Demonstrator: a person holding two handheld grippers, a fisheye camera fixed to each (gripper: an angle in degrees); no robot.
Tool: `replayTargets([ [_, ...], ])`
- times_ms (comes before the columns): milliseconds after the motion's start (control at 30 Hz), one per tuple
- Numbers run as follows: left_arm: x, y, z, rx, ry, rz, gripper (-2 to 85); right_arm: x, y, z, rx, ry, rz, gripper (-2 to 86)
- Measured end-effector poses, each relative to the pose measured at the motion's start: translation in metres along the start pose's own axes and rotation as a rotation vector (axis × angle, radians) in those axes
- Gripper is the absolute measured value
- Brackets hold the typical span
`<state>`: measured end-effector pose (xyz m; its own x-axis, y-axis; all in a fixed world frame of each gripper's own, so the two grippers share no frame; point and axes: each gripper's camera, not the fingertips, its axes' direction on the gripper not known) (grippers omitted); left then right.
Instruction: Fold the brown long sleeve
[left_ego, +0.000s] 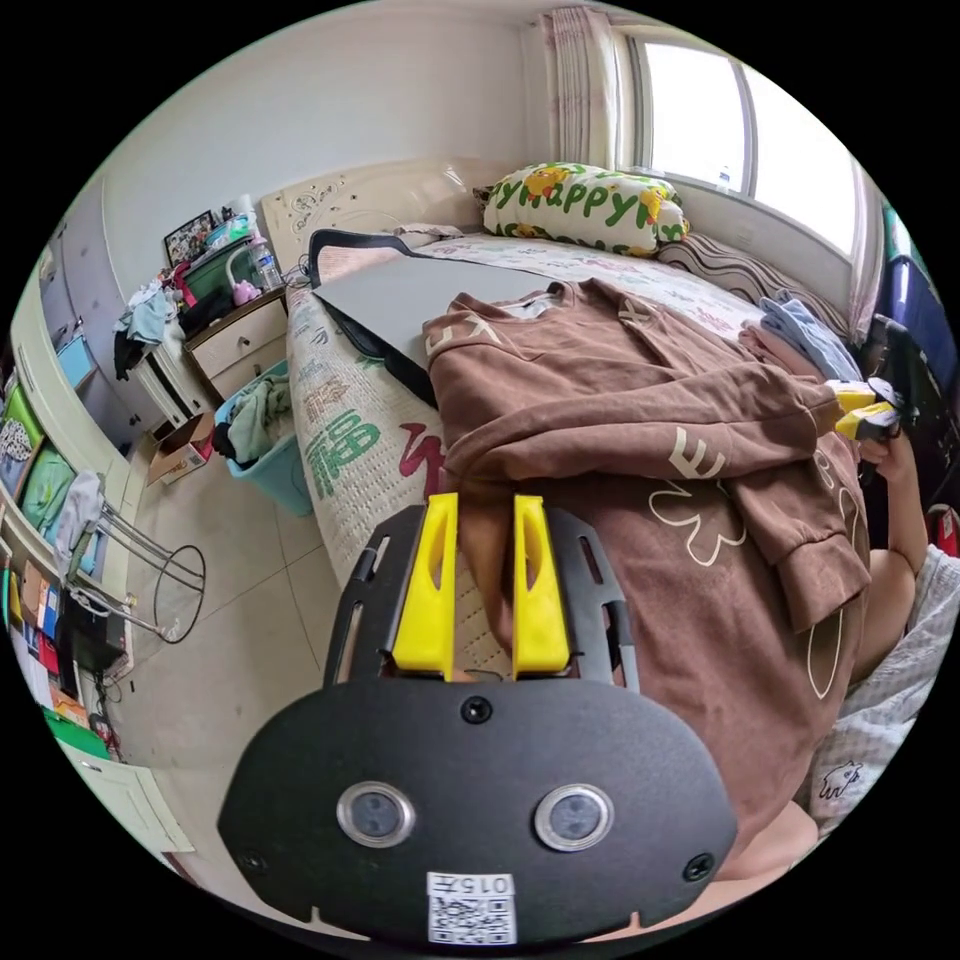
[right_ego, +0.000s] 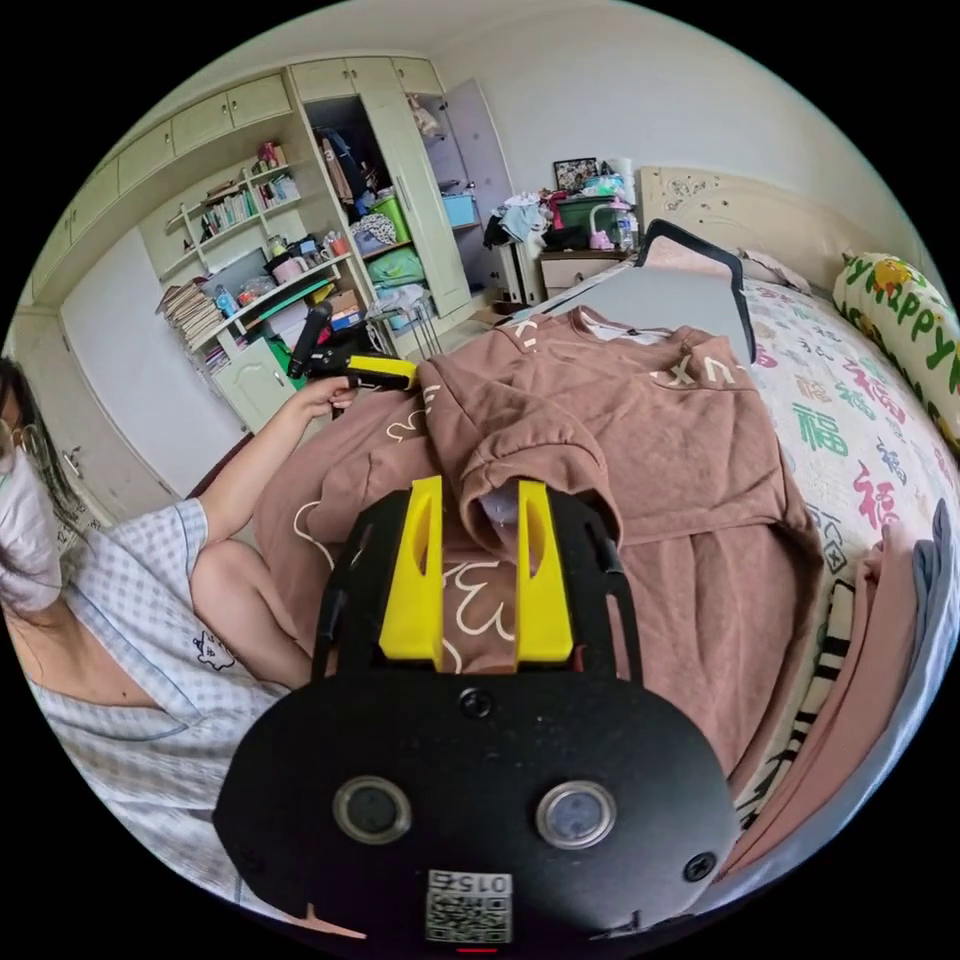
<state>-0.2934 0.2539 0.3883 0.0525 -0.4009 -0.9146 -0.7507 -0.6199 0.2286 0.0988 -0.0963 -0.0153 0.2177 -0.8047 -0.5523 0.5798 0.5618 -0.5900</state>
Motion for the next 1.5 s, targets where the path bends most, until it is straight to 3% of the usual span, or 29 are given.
replayTargets([
  [133,0.003,-0.018,-0.021,-0.007,-0.071,-0.012,10.5,-0.004,0.001,-0.012,0.09,-0.032,-0.03,1.9],
  [267,0.009,-0.04,-0.023,0.033,-0.085,-0.067,10.9,-0.027,0.001,-0.03,0.138,-0.037,-0.157,0.7],
  [467,0.029,-0.07,-0.021,0.019,-0.254,-0.067,11.2,-0.062,-0.003,-0.046,0.143,-0.092,-0.325,-0.2],
  [600,0.009,-0.068,-0.055,0.13,-0.224,-0.181,11.2,-0.101,-0.007,-0.022,-0.061,-0.022,-0.535,-0.6],
  [733,-0.002,-0.069,-0.05,-0.003,-0.131,-0.155,11.0,-0.124,-0.005,0.037,-0.364,-0.017,-0.674,-0.8],
  [833,-0.008,-0.066,-0.059,0.007,-0.054,-0.173,10.3,-0.123,-0.006,0.051,-0.432,-0.014,-0.669,-0.9],
  [1000,-0.018,-0.061,-0.109,0.05,-0.04,-0.197,9.2,-0.107,-0.009,0.019,-0.361,-0.167,-0.649,-1.0],
  [1067,-0.025,-0.057,-0.133,0.15,0.04,-0.244,9.1,-0.1,-0.011,0.002,-0.275,-0.244,-0.634,-1.0],
  [1133,-0.021,-0.06,-0.151,0.27,0.15,-0.26,8.7,-0.09,-0.021,-0.015,-0.062,-0.236,-0.554,-1.0],
  [1200,-0.008,-0.07,-0.148,0.273,0.175,-0.247,8.5,-0.081,-0.029,-0.01,0.04,-0.195,-0.469,-0.9],
  [1267,0.01,-0.083,-0.132,0.212,0.176,-0.21,8.7,-0.073,-0.037,0.011,-0.008,-0.178,-0.418,-0.8],
  [1433,0.033,-0.095,-0.069,-0.045,0.033,-0.202,9.0,-0.062,-0.036,0.093,-0.444,-0.202,-0.406,-0.9],
  [1500,0.035,-0.089,-0.069,-0.057,0.021,-0.182,8.9,-0.057,-0.034,0.088,-0.413,-0.221,-0.402,-1.0],
])
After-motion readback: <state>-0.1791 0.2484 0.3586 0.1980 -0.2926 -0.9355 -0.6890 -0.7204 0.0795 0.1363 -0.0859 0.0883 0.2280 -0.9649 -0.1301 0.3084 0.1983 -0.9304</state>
